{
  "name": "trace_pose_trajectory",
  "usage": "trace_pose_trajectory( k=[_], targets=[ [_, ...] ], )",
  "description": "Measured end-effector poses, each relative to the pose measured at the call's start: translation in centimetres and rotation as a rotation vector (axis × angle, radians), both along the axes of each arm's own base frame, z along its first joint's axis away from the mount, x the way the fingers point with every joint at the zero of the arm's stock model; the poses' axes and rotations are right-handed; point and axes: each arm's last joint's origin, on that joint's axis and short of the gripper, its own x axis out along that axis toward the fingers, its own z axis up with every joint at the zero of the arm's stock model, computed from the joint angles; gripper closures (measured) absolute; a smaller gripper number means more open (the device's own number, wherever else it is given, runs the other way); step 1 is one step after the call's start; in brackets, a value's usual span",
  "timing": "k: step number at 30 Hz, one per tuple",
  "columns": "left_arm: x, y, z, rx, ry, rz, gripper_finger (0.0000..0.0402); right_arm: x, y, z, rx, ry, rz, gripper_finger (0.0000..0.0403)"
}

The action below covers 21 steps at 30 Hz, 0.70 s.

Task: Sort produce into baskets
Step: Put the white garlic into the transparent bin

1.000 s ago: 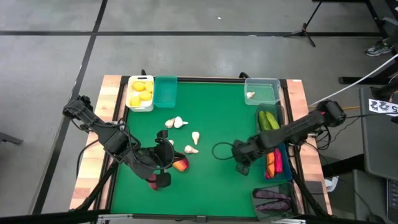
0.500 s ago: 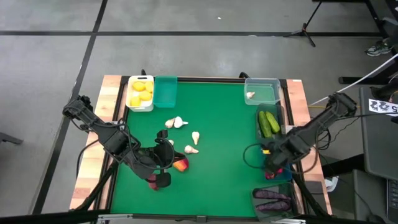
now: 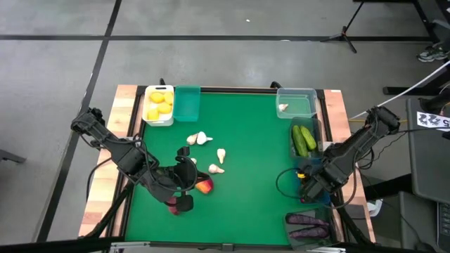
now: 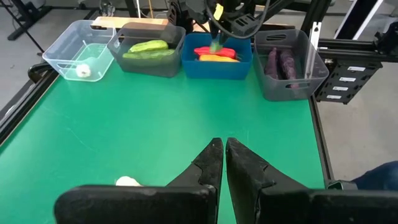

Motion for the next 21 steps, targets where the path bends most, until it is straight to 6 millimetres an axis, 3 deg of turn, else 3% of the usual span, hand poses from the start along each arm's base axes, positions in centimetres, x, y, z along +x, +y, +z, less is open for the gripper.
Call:
trace_pose_trajectory(
  k=[6,11,16,21],
  targets=[
    [0.0,0.0,0.0,0.011,0.002,-0.007,0.0384,0.0,0.0,0.0,0.0,0.001,0.012,0.0212],
    [0.0,0.0,0.0,0.034,0.005,-0.015,0.0384,0.7,0.4,0.0,0.009,-0.097,0.008,0.0195],
    [-0.3,0.4,-0.3,0.082,0.027,0.037,0.0384,3.7,1.0,0.5,0.065,-0.421,-0.034,0.0194],
    [-0.6,0.6,-0.6,0.088,0.053,0.075,0.0384,8.5,-0.1,1.6,0.061,-0.75,0.013,0.0194]
  ],
)
